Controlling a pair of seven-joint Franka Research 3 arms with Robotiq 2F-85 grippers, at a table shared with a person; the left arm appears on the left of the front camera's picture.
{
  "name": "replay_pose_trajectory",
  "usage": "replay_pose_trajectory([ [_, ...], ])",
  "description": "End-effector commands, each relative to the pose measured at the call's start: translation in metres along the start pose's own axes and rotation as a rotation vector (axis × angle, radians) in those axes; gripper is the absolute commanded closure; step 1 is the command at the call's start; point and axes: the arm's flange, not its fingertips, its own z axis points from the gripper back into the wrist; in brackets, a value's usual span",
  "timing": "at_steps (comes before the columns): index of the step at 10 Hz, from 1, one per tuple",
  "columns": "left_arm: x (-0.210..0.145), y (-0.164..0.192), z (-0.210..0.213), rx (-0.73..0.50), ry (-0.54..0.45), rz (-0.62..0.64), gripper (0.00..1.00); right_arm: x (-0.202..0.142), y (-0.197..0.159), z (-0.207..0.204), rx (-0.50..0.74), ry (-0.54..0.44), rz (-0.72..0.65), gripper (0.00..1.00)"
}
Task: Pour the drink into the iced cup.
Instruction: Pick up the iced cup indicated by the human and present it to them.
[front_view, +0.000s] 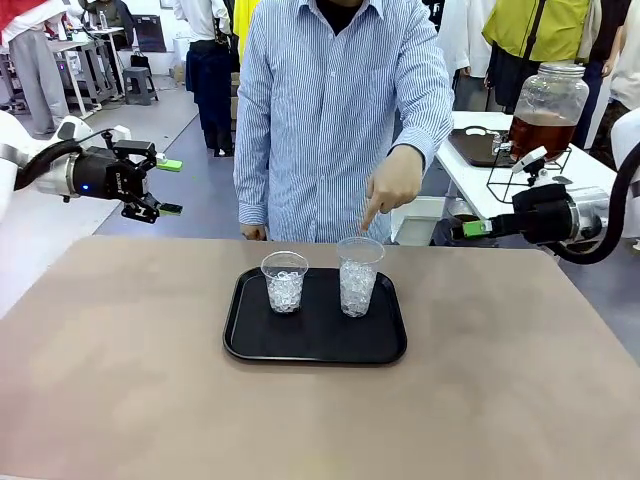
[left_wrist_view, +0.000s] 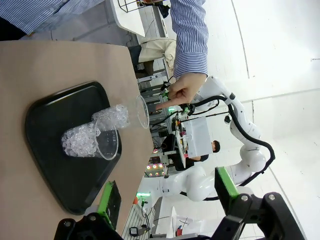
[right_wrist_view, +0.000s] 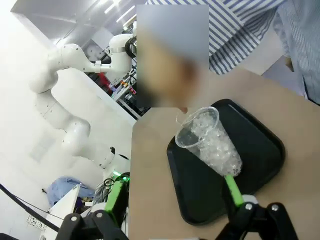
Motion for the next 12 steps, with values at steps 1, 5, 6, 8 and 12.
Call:
replay_pose_trajectory([
  [1,-0.001,-0.001,0.0,0.003,-0.003,-0.006,0.0,0.004,0.001,-0.001,-0.012,-0.007,-0.018,0.0],
  [5,-0.001,-0.001,0.0,0.003,-0.003,-0.006,0.0,0.0,0.0,0.0,-0.003,0.0,-0.003,0.0],
  [6,-0.001,-0.001,0.0,0.003,-0.003,-0.006,0.0,0.003,-0.007,-0.011,-0.019,0.004,0.136,0.0],
  [8,-0.001,-0.001,0.0,0.003,-0.003,-0.006,0.0,0.005,-0.02,-0.018,-0.033,0.02,0.35,0.0],
  [12,-0.001,-0.001,0.0,0.003,-0.003,-0.006,0.0,0.011,-0.048,-0.034,0.006,0.065,0.644,0.0],
])
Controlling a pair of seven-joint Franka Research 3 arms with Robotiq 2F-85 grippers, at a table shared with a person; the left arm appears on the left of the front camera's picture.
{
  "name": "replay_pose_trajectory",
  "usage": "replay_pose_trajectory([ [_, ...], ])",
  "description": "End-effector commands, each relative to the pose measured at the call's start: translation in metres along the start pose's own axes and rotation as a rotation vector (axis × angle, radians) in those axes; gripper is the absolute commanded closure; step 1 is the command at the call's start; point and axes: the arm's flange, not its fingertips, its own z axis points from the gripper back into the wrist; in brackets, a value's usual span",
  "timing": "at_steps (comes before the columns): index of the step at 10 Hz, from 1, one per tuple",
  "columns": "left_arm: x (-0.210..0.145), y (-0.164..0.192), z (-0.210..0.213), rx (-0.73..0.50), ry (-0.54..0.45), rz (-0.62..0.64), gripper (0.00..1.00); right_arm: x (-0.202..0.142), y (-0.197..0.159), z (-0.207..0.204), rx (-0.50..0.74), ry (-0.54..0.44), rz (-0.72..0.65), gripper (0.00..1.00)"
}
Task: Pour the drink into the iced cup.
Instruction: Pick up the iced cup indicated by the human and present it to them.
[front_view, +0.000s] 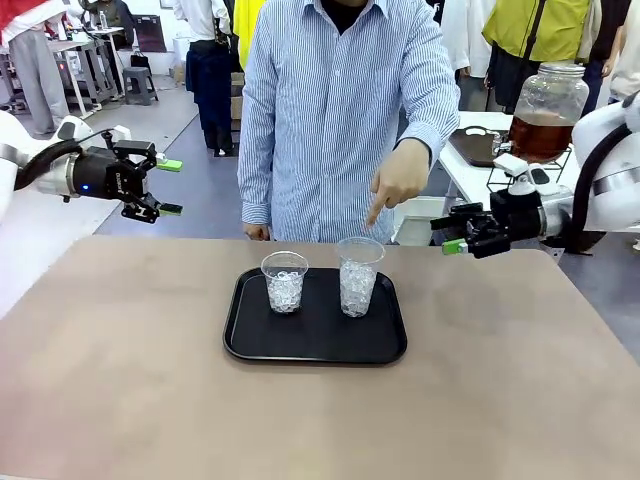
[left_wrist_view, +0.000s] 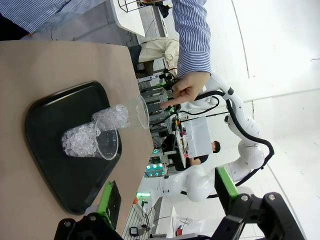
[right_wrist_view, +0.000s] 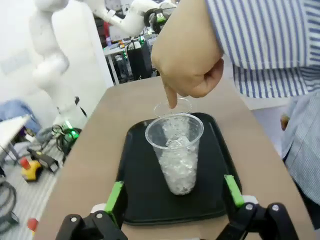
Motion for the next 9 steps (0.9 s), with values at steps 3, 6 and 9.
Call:
replay_pose_trajectory([
  [3,-0.001,-0.001,0.001,0.002,-0.003,-0.006,0.0,-0.026,-0.02,-0.009,-0.004,-0.064,0.071,0.0],
  [6,-0.001,-0.001,0.001,0.002,-0.003,-0.006,0.0,-0.024,-0.012,-0.008,-0.003,-0.03,0.052,0.0],
  [9,-0.001,-0.001,0.001,0.002,-0.003,-0.006,0.0,-0.031,-0.013,-0.009,-0.006,-0.041,0.038,0.0],
])
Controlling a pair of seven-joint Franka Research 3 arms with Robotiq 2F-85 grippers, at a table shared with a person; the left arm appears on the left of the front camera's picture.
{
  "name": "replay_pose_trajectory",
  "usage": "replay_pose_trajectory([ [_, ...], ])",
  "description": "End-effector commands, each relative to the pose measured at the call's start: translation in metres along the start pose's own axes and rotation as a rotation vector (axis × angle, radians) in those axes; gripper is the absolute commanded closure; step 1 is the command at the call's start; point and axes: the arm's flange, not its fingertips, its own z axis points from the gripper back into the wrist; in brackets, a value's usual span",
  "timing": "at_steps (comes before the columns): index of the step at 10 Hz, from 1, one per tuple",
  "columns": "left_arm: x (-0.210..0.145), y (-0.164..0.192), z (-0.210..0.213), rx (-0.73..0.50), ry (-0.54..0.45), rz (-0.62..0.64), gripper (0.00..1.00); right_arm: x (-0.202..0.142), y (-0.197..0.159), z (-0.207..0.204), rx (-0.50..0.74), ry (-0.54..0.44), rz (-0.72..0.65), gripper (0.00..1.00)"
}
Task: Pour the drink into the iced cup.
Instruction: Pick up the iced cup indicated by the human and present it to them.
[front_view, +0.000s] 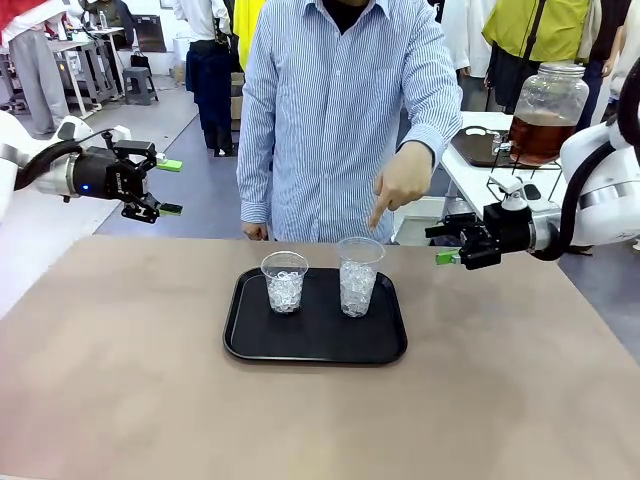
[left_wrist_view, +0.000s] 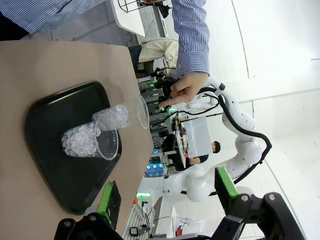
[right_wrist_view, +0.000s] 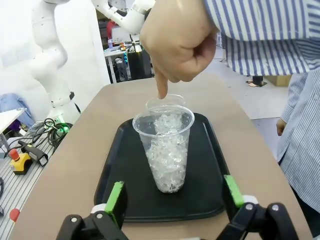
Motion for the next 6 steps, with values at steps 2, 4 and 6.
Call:
replay_pose_trajectory([
  [2,-0.001,-0.001,0.001,0.002,-0.003,-0.007,0.0,-0.012,-0.009,-0.024,-0.034,-0.052,0.012,0.0],
  [4,-0.001,-0.001,0.001,0.002,-0.003,-0.007,0.0,-0.025,-0.009,-0.045,-0.044,-0.102,0.03,0.0],
  [6,-0.001,-0.001,0.001,0.002,-0.003,-0.007,0.0,-0.036,-0.005,-0.06,-0.048,-0.116,0.052,0.0],
])
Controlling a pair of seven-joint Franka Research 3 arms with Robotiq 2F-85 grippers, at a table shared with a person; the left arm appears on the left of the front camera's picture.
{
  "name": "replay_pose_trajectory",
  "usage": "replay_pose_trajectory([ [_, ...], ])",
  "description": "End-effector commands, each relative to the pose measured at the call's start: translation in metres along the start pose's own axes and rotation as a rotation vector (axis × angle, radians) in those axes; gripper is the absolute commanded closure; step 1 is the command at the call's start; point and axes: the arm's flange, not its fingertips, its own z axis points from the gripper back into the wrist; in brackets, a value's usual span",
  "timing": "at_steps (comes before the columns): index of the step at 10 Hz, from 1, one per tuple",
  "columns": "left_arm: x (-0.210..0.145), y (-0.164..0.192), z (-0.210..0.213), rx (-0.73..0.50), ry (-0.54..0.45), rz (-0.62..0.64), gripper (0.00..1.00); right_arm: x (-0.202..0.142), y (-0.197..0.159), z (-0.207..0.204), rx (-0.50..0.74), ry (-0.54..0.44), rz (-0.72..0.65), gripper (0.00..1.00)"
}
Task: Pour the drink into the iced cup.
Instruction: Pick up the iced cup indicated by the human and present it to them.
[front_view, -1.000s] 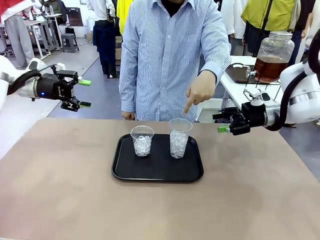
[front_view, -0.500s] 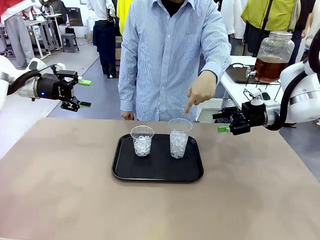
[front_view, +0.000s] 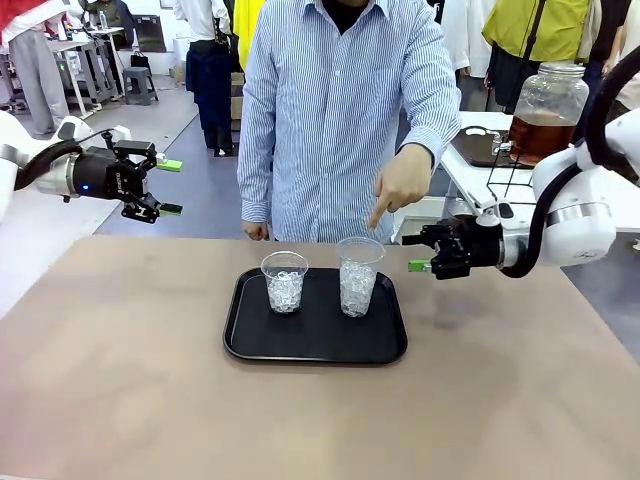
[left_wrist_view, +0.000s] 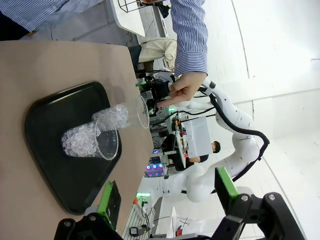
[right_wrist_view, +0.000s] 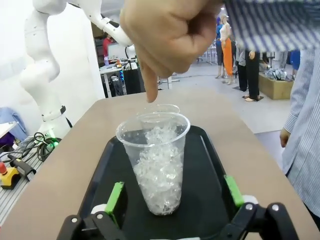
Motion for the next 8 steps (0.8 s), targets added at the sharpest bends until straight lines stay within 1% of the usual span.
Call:
replay_pose_trajectory([
  [1,-0.001,-0.001,0.001,0.002,-0.003,-0.007,0.0,-0.009,0.002,-0.01,-0.026,-0.018,0.067,0.0],
  [2,-0.001,-0.001,0.001,0.002,-0.003,-0.007,0.0,-0.015,0.002,-0.014,-0.038,-0.025,0.078,0.0],
  [8,-0.001,-0.001,0.001,0.002,-0.003,-0.007,0.0,-0.033,0.001,-0.043,0.004,-0.052,0.025,0.0],
])
